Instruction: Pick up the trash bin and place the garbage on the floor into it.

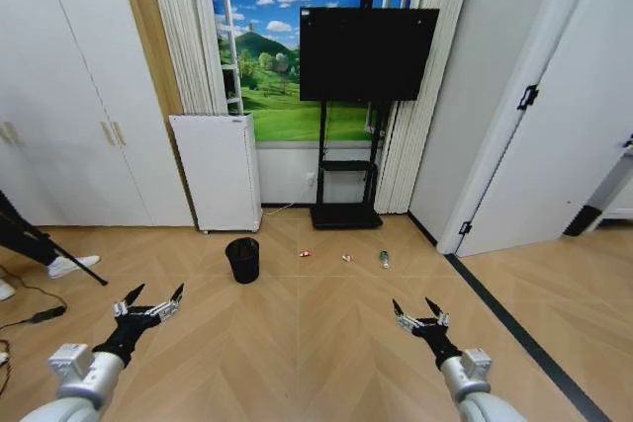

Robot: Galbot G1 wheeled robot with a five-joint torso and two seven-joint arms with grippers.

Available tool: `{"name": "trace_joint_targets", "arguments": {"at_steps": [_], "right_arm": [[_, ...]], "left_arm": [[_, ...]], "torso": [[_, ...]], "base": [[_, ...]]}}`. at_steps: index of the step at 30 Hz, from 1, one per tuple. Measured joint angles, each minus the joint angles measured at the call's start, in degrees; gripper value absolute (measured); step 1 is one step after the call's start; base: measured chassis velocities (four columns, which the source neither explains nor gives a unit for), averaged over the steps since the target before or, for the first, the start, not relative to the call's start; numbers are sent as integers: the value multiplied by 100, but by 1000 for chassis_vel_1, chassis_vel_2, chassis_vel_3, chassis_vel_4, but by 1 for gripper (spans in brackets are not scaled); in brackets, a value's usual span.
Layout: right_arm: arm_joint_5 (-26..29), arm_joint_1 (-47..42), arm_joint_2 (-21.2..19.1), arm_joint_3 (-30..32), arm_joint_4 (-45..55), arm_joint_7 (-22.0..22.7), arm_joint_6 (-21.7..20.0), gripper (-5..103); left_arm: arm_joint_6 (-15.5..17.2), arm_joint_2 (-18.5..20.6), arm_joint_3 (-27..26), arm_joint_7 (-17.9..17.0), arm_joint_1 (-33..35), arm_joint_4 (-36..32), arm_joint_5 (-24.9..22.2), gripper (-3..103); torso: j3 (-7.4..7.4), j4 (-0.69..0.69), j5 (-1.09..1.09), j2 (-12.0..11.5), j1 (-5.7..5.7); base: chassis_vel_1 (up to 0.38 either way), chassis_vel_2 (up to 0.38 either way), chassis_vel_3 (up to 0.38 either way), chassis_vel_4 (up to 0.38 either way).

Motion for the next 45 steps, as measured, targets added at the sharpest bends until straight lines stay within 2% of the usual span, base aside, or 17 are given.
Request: {"name": "trace_joint_targets", "arguments": {"at_steps": [12, 45], "right_arm": [[48, -52, -24, 48, 32, -9, -8, 100], [42, -105, 14, 30, 47, -43, 62, 100]], "left_arm": [[23, -43, 158, -54, -59, -44, 116, 100], [24, -65, 113, -65, -31, -81, 120, 100]], "torso": [[0, 0, 0, 0, 0], [0, 0, 0, 0, -1]], "base": [[0, 0, 0, 0], [0, 0, 0, 0]]}}
